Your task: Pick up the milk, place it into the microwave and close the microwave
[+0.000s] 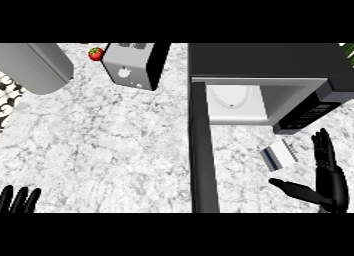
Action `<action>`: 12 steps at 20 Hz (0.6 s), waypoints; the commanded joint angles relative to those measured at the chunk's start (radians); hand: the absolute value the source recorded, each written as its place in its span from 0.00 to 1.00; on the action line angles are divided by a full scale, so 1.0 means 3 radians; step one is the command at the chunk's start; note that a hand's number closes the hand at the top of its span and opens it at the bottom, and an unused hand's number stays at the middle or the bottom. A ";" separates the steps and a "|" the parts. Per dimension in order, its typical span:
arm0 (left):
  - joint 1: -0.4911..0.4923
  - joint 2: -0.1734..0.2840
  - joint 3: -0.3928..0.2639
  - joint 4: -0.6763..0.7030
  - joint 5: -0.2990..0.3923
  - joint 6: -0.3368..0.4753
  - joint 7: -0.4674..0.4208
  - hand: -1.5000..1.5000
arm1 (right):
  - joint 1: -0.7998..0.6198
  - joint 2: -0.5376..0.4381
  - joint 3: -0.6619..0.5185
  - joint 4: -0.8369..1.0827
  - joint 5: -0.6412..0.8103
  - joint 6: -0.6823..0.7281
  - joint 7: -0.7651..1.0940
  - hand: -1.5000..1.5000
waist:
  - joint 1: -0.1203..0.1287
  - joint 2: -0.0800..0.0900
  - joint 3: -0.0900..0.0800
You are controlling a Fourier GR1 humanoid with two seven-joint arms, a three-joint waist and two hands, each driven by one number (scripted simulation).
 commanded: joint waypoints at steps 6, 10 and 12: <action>0.0344 0.0040 0.0020 -0.0046 0.0078 -0.0187 -0.0213 0.00 | -0.0479 -0.0160 -0.0187 0.0874 0.0029 -0.0049 -0.0257 0.00 | 0.0018 -0.0003 0.0000; -0.0005 -0.0044 -0.0033 0.0169 -0.0089 0.0039 -0.0130 0.00 | -0.0584 -0.0224 -0.0229 0.1493 0.0060 0.0092 -0.0668 0.00 | 0.0006 0.0004 0.0001; -0.0066 -0.0033 0.0040 0.0002 -0.0004 0.0019 0.0039 0.00 | -0.0930 -0.0269 -0.0304 0.1994 0.0050 0.0166 -0.0840 0.00 | 0.0030 0.0014 0.0005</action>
